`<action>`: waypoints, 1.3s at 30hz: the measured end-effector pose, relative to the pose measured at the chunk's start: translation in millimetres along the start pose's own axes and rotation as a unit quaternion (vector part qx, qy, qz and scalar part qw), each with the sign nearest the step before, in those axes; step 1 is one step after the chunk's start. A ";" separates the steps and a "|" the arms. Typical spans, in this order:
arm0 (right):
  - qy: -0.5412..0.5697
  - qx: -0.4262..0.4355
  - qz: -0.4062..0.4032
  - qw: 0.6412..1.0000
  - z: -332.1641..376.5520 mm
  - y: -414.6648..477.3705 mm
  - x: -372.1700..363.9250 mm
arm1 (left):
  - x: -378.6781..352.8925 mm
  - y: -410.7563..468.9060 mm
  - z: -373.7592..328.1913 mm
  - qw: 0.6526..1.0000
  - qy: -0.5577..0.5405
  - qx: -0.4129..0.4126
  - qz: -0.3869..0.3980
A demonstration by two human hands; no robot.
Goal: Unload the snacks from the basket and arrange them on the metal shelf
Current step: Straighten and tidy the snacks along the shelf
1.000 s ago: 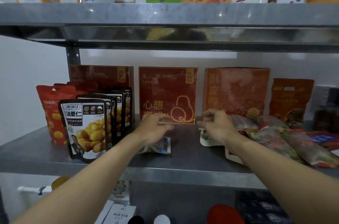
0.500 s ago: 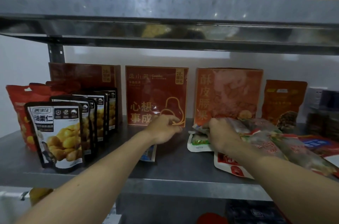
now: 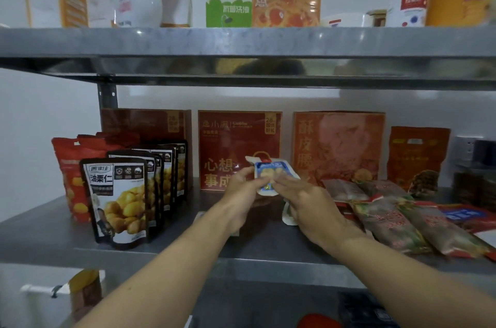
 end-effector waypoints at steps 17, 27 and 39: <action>0.346 -0.463 -0.053 0.814 -13.0 -17.7 4.3 | 14.4 -41.9 -0.8 0.998 0.051 -0.048 -0.008; 0.350 -0.541 0.003 0.765 -16.7 -37.5 -25.8 | 44.5 -29.3 1.5 0.875 0.471 -0.106 -0.031; 0.274 -0.486 0.138 0.818 -6.1 -40.5 -50.2 | 54.2 -32.1 14.1 0.731 0.680 -0.037 0.049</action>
Point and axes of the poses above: each hand's wrist, its own y-axis towards the middle knuckle, its own x-axis out of the back of the hand, z = x × y, the point moved 5 cm from there along y, towards the middle knuckle
